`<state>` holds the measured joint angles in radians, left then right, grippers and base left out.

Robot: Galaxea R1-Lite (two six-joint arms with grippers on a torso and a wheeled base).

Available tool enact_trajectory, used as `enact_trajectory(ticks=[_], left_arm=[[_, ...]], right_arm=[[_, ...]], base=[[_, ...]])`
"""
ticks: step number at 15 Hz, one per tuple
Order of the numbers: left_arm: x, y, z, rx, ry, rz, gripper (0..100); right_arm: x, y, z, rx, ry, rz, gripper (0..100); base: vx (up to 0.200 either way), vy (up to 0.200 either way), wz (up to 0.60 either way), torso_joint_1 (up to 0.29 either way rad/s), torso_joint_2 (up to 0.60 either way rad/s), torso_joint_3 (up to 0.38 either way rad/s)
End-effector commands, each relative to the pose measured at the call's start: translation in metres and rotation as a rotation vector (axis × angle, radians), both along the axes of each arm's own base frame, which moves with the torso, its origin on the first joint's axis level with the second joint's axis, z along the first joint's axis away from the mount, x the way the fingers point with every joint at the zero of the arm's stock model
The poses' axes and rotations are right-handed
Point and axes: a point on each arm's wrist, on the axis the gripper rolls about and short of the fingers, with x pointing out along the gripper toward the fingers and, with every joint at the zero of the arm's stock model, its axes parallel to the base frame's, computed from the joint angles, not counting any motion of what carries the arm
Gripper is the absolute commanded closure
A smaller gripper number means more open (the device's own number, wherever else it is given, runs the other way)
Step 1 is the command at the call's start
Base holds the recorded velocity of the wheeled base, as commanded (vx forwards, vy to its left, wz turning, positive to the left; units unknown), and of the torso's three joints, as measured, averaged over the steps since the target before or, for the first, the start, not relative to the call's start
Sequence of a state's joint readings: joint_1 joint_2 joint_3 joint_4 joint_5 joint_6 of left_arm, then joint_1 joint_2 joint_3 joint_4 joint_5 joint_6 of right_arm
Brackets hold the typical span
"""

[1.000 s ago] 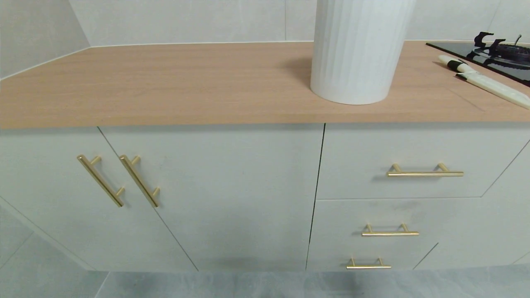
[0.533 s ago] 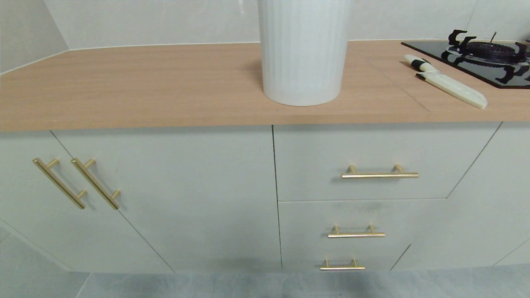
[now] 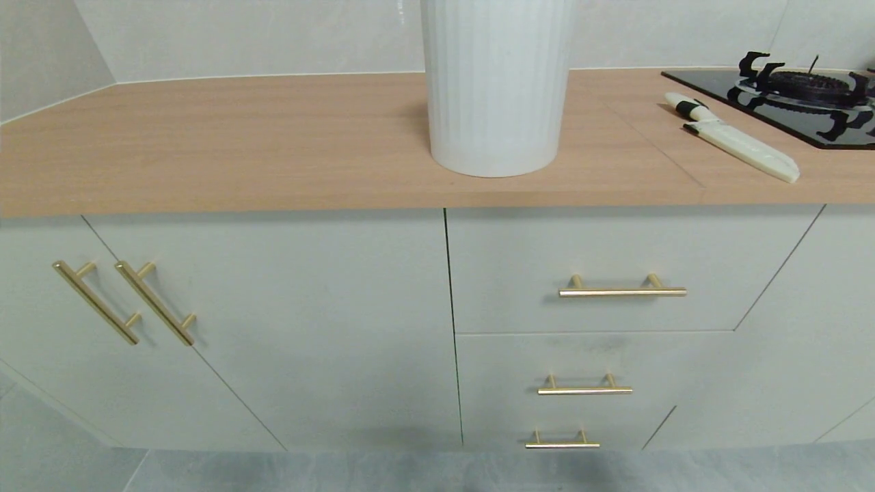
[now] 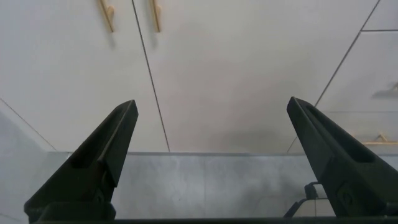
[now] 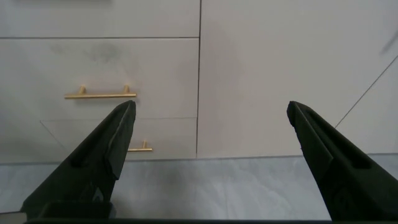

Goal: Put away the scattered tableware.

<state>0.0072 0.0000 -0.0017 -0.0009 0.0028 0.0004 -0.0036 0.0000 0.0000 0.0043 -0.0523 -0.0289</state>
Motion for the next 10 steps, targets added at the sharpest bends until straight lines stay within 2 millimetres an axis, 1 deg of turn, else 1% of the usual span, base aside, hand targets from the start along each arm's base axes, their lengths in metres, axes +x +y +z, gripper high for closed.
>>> enact_trajectory(ticks=[1,7,10], left_arm=[[0.0001,0.0000,0.0001,0.000,0.001,0.001,0],[0.0001,0.0000,0.0001,0.001,0.001,0.001,0],[0.0001,0.0000,0.0001,0.000,0.001,0.001,0]], right_arm=[[0.0001,0.0000,0.0000,0.000,0.002,0.001,0],[0.0001,0.0000,0.0000,0.000,0.002,-0.001,0],[0.0001,0.0000,0.0000,0.000,0.002,-0.001,0]], base=[[0.200,0.000,0.00,-0.007,-0.01,0.002],[0.200,0.000,0.00,0.004,0.00,0.000],[0.000,0.000,0.00,0.000,0.00,0.000]])
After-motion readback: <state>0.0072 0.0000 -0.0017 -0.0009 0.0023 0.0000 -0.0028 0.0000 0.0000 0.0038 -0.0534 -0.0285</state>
